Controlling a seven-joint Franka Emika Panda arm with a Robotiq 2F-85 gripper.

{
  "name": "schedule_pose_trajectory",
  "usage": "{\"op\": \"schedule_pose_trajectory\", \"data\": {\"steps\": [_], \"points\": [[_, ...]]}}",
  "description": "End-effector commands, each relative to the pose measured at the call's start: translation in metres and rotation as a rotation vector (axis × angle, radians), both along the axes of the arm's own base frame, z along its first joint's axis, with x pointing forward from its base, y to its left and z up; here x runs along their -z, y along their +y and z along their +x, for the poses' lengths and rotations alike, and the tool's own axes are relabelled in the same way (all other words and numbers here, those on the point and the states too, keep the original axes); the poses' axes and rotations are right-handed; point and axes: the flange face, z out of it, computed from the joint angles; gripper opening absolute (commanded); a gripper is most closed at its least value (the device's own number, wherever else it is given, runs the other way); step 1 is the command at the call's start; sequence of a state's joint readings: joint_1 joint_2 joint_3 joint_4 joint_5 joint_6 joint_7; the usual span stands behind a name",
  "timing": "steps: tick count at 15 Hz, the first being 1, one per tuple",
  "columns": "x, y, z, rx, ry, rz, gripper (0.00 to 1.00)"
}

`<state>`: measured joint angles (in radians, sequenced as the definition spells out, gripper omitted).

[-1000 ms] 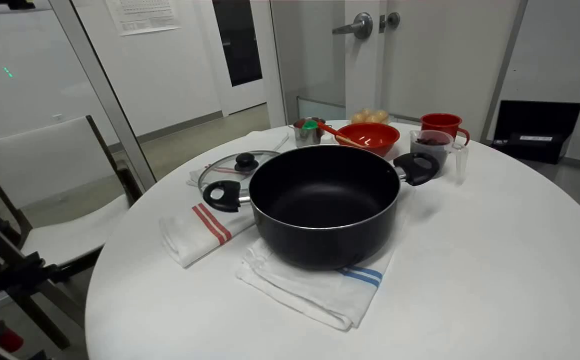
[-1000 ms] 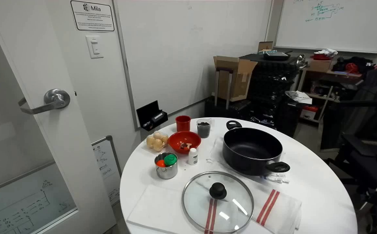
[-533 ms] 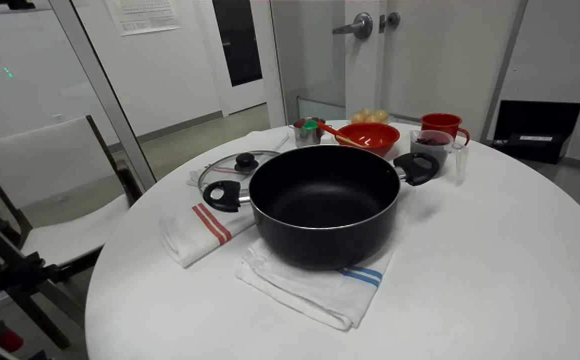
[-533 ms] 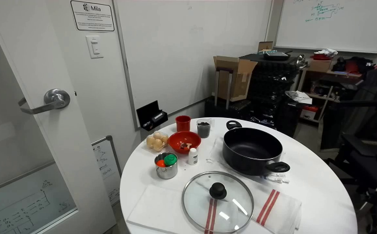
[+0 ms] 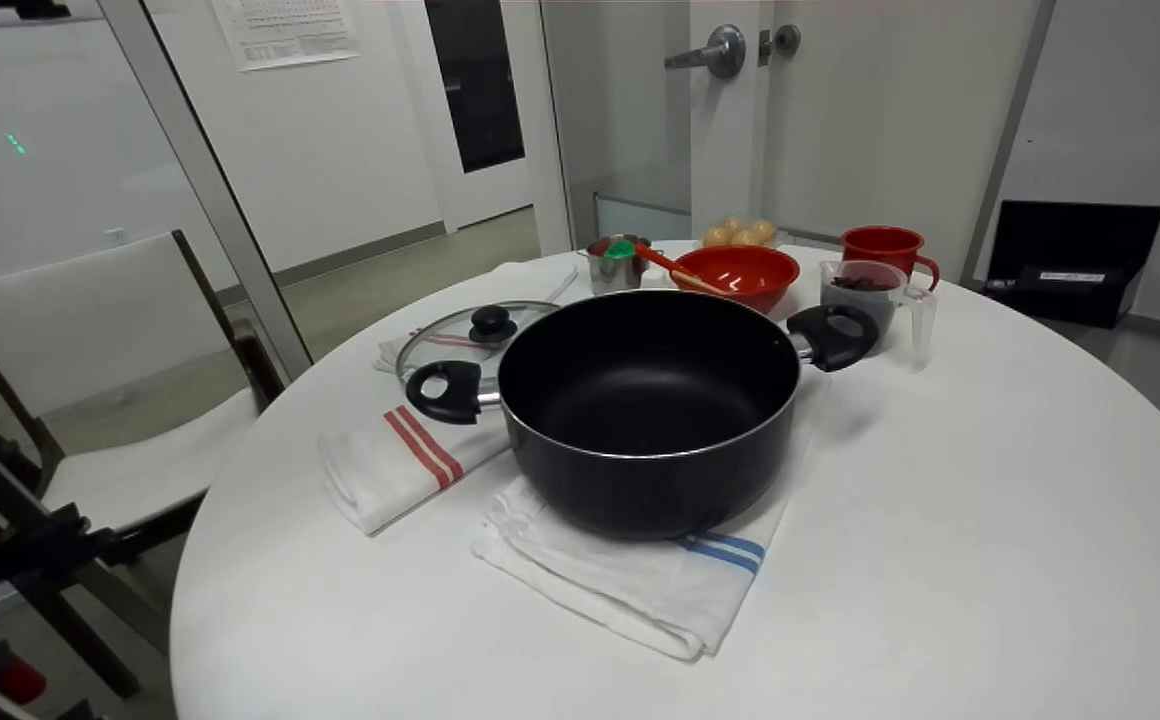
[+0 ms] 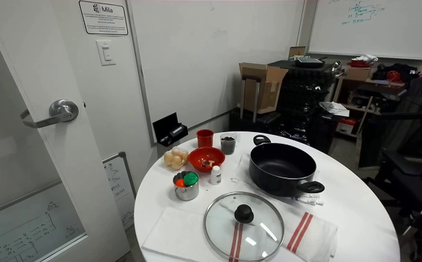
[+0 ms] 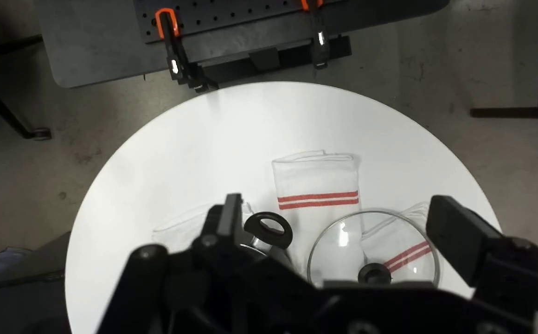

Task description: Place the lid on the pot

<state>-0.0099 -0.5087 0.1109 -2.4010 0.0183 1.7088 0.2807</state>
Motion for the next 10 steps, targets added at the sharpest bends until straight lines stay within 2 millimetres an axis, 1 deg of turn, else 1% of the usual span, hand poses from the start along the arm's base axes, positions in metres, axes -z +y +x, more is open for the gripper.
{"op": "schedule_pose_trajectory", "data": {"steps": [1,3,6,10], "points": [[0.022,0.021,0.035,-0.099,0.006,-0.015,1.00],[0.040,0.033,0.053,-0.150,-0.003,-0.028,1.00],[0.072,0.053,0.086,-0.219,-0.015,-0.036,1.00],[0.112,0.073,0.130,-0.295,-0.033,-0.052,1.00]]}}
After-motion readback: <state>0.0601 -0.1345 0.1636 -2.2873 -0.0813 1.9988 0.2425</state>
